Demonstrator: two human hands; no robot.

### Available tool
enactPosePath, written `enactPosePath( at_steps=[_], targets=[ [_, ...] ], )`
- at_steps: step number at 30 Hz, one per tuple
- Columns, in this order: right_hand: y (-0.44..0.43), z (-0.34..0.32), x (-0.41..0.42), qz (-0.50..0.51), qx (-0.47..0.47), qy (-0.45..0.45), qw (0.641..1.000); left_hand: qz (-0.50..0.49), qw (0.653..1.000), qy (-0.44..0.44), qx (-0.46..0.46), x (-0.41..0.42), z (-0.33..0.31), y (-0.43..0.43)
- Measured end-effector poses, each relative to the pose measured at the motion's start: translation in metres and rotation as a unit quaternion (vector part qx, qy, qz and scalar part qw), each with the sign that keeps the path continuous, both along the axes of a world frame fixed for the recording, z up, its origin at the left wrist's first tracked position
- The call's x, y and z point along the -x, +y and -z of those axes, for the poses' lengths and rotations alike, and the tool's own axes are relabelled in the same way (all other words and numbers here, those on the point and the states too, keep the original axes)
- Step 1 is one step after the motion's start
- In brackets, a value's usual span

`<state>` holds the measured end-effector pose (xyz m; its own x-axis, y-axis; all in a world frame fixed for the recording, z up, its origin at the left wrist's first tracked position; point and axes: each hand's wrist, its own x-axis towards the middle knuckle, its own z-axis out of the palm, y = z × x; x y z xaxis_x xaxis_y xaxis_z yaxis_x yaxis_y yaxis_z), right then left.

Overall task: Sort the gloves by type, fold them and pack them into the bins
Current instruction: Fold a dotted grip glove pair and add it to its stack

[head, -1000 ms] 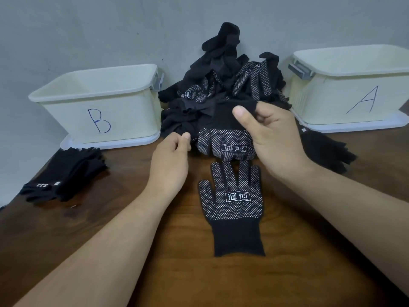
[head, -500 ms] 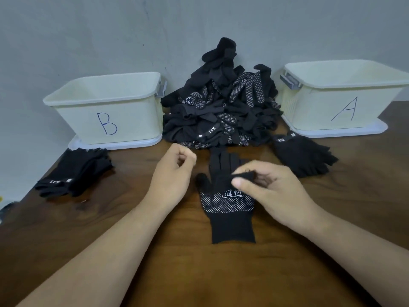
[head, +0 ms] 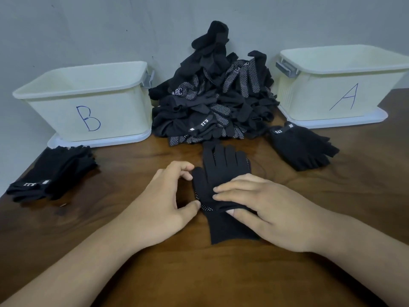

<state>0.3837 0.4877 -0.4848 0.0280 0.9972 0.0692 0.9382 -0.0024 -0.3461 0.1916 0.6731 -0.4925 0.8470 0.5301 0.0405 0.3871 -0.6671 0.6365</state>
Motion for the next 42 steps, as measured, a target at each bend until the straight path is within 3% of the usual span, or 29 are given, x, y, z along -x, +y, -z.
enactPosePath(
  at_steps=[10, 21, 31, 35, 38, 42],
  targets=[
    [-0.003, -0.005, 0.005, 0.011, -0.021, -0.004, 1.000, 0.023, 0.995, 0.037, -0.086, 0.003, -0.004, -0.012],
    [-0.002, -0.005, -0.001, -0.008, 0.043, -0.018, 0.999, 0.106, 0.979, -0.019, -0.172, 0.003, -0.005, -0.001],
    [-0.006, -0.011, -0.005, -0.044, 0.047, 0.012, 0.998, 0.127, 0.983, -0.014, -0.130, 0.002, -0.008, -0.004],
    [-0.004, -0.009, -0.009, 0.003, -0.077, 0.128, 0.989, 0.096, 0.989, -0.023, -0.114, -0.001, -0.006, -0.016],
    [-0.001, 0.000, -0.021, 0.063, -0.113, 0.092, 0.987, 0.084, 0.989, -0.020, -0.122, -0.002, -0.004, -0.023],
    [0.000, 0.001, -0.027, 0.075, -0.035, 0.032, 0.996, 0.130, 0.986, -0.022, -0.103, -0.004, -0.006, -0.028]
  ],
)
